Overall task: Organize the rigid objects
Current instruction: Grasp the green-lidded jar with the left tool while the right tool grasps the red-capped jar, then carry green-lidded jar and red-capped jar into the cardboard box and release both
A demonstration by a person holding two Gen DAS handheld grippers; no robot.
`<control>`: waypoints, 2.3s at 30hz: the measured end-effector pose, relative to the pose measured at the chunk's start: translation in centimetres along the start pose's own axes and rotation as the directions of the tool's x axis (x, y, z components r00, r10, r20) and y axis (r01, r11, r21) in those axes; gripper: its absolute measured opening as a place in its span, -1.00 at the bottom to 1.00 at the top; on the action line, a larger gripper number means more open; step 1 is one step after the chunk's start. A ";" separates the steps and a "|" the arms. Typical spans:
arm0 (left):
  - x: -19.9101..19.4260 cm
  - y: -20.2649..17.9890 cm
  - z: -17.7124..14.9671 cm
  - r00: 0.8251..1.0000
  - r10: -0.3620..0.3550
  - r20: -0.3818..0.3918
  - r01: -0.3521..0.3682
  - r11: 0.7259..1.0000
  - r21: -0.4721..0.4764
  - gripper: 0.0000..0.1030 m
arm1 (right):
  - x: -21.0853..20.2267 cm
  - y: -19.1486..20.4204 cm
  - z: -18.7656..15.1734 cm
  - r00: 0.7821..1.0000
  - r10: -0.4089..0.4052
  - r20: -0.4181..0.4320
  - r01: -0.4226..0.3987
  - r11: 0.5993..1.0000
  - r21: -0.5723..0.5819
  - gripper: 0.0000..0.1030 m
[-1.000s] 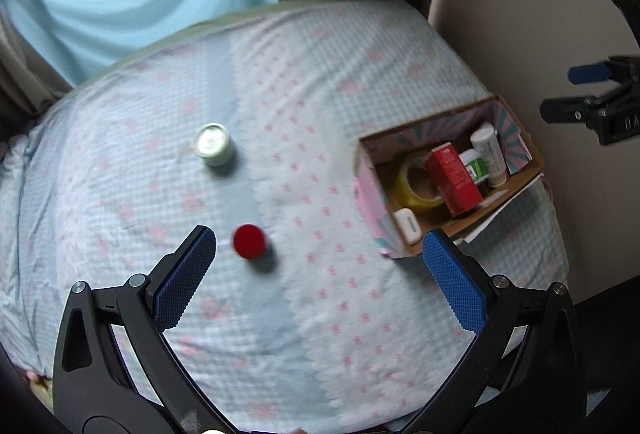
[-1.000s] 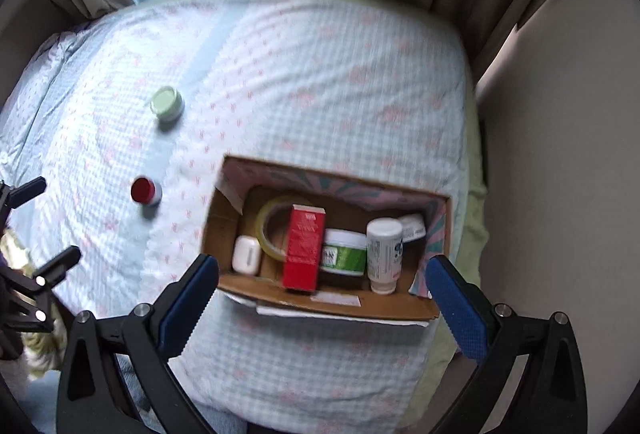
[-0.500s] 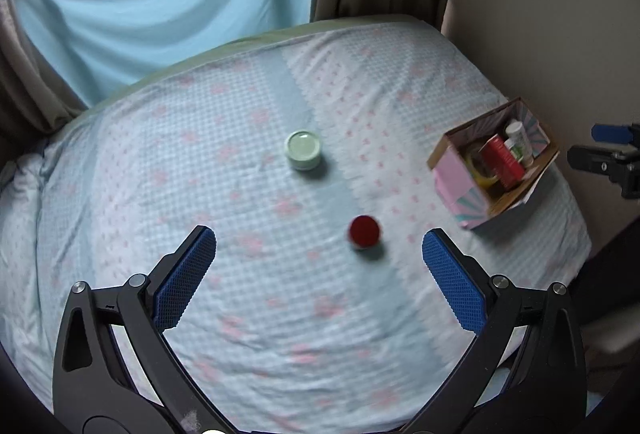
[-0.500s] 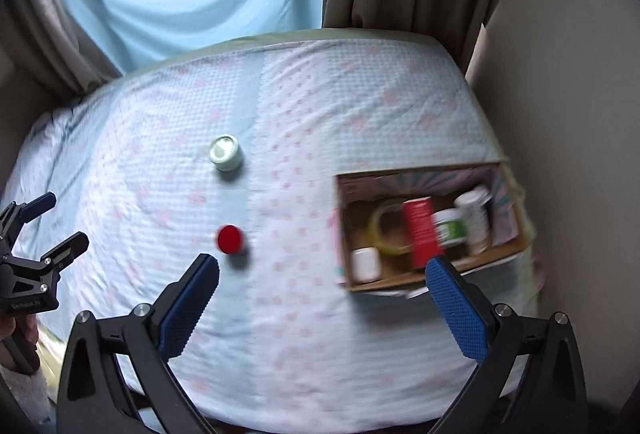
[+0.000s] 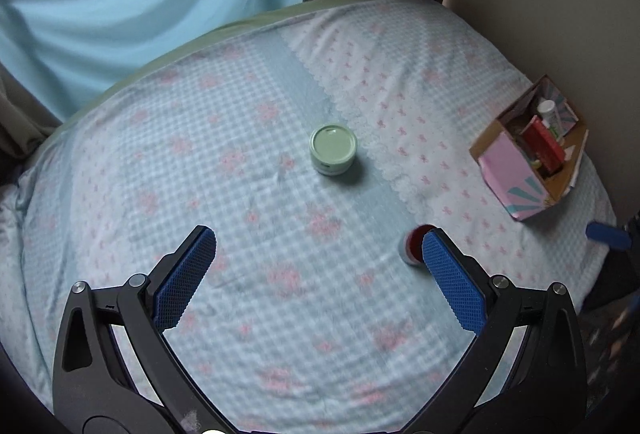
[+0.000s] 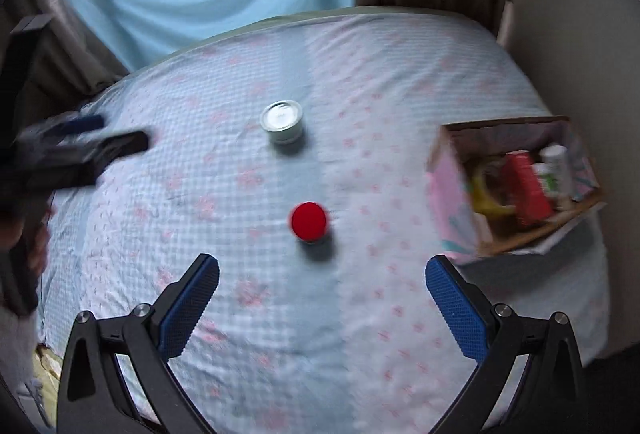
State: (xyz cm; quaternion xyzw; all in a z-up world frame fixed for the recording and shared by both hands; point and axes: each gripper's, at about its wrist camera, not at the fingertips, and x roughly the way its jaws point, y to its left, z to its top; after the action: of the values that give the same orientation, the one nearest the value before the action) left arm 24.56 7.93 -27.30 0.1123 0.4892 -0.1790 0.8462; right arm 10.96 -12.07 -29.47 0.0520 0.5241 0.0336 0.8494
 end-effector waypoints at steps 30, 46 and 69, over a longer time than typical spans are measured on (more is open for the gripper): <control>27.6 -1.5 5.6 0.994 -0.102 -0.042 0.107 0.981 0.163 0.45 | 21.0 0.9 -0.1 0.994 -0.085 -0.063 0.092 0.989 0.112 0.18; 24.5 -0.7 5.1 0.994 -0.108 -0.010 0.108 0.984 0.142 0.32 | 20.0 0.7 0.2 0.995 -0.074 -0.063 0.081 0.988 0.134 -0.03; -1.6 -5.7 3.2 0.983 -0.145 0.110 0.126 0.979 0.163 0.32 | 0.4 -2.5 0.6 0.997 -0.071 0.021 0.066 0.976 0.207 -0.03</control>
State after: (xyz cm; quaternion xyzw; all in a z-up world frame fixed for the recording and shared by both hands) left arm 24.00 1.91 -24.46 0.1333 0.4278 -0.2803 0.8489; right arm 11.68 -14.57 -29.92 0.1220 0.5143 -0.0509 0.8474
